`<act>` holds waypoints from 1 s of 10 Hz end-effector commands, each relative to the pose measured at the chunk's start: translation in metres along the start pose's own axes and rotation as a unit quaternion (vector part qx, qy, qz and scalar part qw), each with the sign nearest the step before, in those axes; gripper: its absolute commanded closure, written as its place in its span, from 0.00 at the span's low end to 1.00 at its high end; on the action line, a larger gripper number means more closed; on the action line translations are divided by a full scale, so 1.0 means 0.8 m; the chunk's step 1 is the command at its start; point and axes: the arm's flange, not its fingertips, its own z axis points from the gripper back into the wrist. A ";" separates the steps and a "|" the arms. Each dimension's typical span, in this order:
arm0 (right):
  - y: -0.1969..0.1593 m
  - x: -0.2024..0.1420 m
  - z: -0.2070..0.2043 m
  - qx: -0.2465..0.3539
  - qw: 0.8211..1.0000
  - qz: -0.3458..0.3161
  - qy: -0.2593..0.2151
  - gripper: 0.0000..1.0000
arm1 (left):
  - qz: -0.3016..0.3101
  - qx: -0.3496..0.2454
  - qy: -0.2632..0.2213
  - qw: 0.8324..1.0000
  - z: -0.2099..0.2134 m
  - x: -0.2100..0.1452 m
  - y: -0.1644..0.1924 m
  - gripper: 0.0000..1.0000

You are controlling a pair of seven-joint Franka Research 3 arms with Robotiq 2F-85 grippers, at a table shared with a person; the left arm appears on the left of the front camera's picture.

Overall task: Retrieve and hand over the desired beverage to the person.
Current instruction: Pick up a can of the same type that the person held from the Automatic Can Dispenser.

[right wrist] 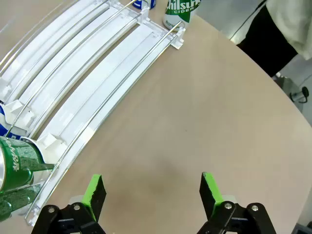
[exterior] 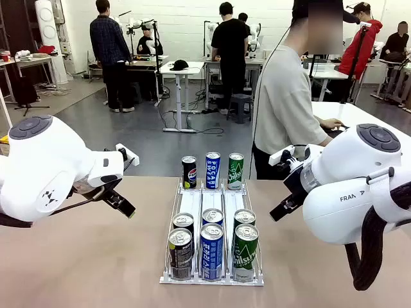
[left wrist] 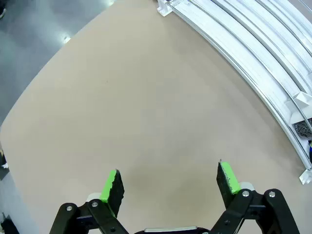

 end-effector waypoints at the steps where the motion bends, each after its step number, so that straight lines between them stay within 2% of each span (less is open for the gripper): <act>1: 0.000 0.000 0.000 0.000 1.000 0.000 0.000 0.00 | 0.001 0.001 -0.002 1.000 0.001 0.001 0.001 0.00; 10: 0.000 0.000 0.000 0.000 1.000 0.000 0.000 0.00 | 0.001 0.001 -0.002 1.000 0.001 0.001 0.001 0.00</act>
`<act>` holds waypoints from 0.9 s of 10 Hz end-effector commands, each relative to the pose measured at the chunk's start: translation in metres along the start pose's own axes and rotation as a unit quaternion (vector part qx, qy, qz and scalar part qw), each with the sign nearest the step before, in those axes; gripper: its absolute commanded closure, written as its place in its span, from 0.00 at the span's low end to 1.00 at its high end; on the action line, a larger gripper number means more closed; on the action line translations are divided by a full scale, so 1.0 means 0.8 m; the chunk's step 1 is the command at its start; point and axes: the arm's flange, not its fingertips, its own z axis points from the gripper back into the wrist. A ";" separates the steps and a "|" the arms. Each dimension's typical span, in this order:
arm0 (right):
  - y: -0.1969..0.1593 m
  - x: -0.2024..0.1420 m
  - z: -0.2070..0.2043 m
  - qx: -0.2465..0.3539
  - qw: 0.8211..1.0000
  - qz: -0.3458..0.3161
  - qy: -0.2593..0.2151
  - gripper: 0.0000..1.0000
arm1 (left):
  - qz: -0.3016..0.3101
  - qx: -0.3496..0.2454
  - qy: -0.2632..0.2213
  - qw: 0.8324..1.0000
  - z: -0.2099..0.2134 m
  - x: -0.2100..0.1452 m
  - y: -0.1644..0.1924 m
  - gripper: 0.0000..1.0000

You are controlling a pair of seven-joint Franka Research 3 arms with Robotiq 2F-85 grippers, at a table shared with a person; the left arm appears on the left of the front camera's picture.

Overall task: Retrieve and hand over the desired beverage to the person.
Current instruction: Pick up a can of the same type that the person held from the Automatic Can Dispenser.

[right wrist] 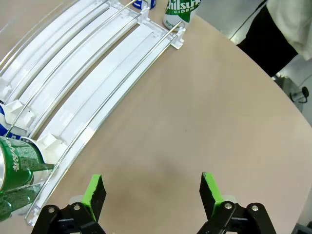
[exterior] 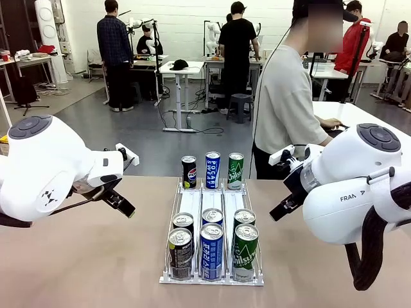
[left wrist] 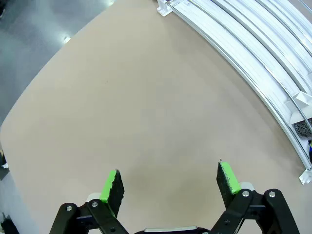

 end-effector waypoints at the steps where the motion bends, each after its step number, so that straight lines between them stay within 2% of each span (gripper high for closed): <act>1: 0.000 0.000 0.000 0.000 1.000 0.000 0.000 0.00 | 0.001 0.001 -0.002 1.000 0.001 0.001 0.001 0.00; 7: 0.000 0.000 0.000 0.000 1.000 0.000 0.000 0.00 | 0.000 0.000 0.000 1.000 0.000 0.000 0.000 0.00; 8: 0.003 0.003 0.049 -0.035 0.999 0.006 -0.039 0.00 | -0.016 0.012 -0.005 1.000 0.040 0.013 0.002 0.00; 9: -0.002 0.012 0.103 -0.048 0.998 0.000 -0.044 0.00 | -0.018 -0.002 -0.001 1.000 0.089 0.033 0.007 0.00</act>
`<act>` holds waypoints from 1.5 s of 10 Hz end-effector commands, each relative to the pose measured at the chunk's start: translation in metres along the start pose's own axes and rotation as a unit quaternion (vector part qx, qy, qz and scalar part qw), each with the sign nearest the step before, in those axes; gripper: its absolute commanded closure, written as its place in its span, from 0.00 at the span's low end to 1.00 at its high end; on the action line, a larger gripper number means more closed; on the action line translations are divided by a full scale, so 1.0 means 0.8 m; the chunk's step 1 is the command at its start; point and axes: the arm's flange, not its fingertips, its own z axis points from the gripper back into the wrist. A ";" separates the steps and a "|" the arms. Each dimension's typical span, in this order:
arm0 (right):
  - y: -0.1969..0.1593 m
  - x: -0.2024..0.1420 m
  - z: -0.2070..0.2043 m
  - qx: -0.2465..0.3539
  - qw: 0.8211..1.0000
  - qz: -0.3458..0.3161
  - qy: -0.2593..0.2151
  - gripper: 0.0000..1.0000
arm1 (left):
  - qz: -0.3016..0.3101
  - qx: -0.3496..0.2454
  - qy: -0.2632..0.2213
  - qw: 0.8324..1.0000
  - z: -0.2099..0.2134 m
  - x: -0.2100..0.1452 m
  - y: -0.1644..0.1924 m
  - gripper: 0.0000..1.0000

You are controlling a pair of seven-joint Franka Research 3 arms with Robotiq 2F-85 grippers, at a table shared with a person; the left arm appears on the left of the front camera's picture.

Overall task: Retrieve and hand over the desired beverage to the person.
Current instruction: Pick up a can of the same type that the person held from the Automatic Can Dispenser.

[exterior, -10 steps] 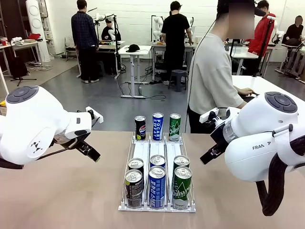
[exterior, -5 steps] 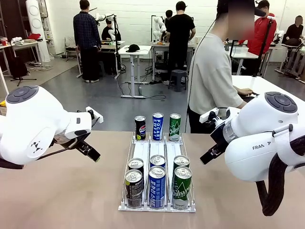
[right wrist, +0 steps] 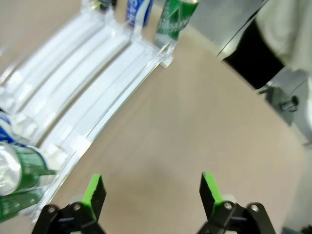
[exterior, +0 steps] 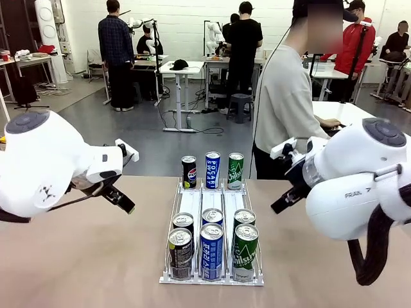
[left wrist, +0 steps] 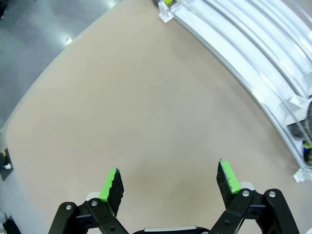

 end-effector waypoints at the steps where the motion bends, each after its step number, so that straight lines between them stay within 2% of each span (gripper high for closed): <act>1: -0.001 0.011 0.097 -0.037 0.999 -0.006 -0.008 0.00 | -0.014 -0.009 0.001 1.000 0.091 0.038 0.014 0.00; 3: -0.009 0.039 0.176 -0.043 0.999 -0.002 -0.003 0.00 | -0.039 -0.011 -0.010 0.999 0.163 0.074 0.019 0.00; 5: -0.011 0.059 0.242 -0.053 0.999 0.001 -0.002 0.00 | -0.028 -0.008 -0.024 0.999 0.221 0.102 0.030 0.00; 6: -0.012 0.063 0.246 -0.064 0.998 -0.003 -0.003 0.00 | -0.029 -0.006 -0.034 0.999 0.234 0.107 0.037 0.00; 7: -0.015 0.045 0.233 -0.043 0.999 0.002 -0.016 0.00 | -0.028 0.005 -0.023 0.999 0.219 0.092 0.022 0.00; 11: -0.015 0.049 0.246 -0.044 0.999 0.002 -0.010 0.00 | -0.028 0.004 -0.018 0.999 0.227 0.097 0.023 0.00; 12: -0.052 0.040 0.264 0.033 0.998 -0.042 -0.028 0.00 | -0.013 -0.045 -0.054 0.997 0.247 0.089 0.058 0.00; 13: -0.101 0.026 0.285 0.086 0.991 -0.087 -0.052 0.00 | 0.012 -0.064 -0.075 0.995 0.275 0.080 0.098 0.00; 14: -0.138 0.012 0.306 0.115 0.983 -0.121 -0.071 0.00 | 0.038 -0.081 -0.070 0.994 0.299 0.074 0.129 0.00; 15: -0.165 -0.002 0.326 0.119 0.979 -0.144 -0.084 0.00 | 0.039 -0.091 -0.065 0.993 0.321 0.066 0.154 0.00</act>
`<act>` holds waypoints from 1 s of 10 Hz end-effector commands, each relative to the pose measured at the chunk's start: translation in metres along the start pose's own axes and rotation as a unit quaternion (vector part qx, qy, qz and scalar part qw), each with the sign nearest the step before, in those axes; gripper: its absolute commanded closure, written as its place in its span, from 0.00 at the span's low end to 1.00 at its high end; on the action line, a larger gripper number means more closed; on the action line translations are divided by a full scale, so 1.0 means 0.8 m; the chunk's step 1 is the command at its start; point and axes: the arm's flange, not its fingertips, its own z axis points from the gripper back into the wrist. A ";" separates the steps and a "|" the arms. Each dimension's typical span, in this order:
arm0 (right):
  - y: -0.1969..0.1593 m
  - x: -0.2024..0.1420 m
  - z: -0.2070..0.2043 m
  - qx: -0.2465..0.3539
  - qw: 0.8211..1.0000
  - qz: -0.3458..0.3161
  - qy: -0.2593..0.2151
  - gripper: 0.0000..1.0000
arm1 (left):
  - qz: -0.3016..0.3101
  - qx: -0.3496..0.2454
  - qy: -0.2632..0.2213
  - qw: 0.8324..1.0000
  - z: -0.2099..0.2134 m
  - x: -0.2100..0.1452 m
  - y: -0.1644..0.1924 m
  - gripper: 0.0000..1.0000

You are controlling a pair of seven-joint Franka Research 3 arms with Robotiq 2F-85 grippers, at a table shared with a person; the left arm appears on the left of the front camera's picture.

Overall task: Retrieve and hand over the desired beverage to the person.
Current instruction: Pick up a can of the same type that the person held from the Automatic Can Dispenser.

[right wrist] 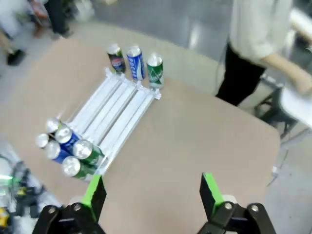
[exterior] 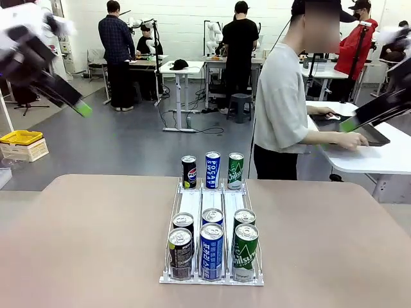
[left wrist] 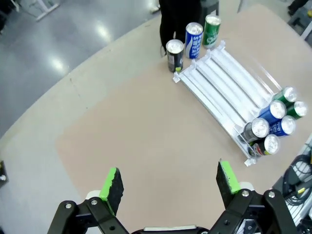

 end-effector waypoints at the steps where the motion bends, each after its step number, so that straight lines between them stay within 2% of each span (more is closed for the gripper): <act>1: -0.037 -0.001 0.049 0.039 0.999 -0.032 -0.010 0.00 | 0.003 -0.050 0.020 0.999 0.040 0.001 0.034 0.00; 2: -0.054 -0.008 0.069 0.051 0.998 -0.032 -0.012 0.00 | 0.009 -0.072 0.017 0.997 0.060 -0.006 0.053 0.00; 3: -0.070 -0.020 0.088 0.092 0.995 -0.022 -0.024 0.00 | -0.007 -0.109 0.021 0.994 0.080 -0.020 0.066 0.00; 5: -0.100 -0.040 0.105 0.140 0.989 -0.017 -0.037 0.00 | -0.002 -0.165 -0.023 0.986 0.105 -0.047 0.092 0.00; 8: -0.140 -0.063 0.114 0.152 0.985 -0.055 -0.055 0.00 | 0.028 -0.177 -0.057 0.982 0.106 -0.057 0.091 0.00; 10: -0.149 -0.069 0.114 0.157 0.983 -0.068 -0.061 0.00 | 0.044 -0.162 -0.045 0.985 0.105 -0.059 0.079 0.00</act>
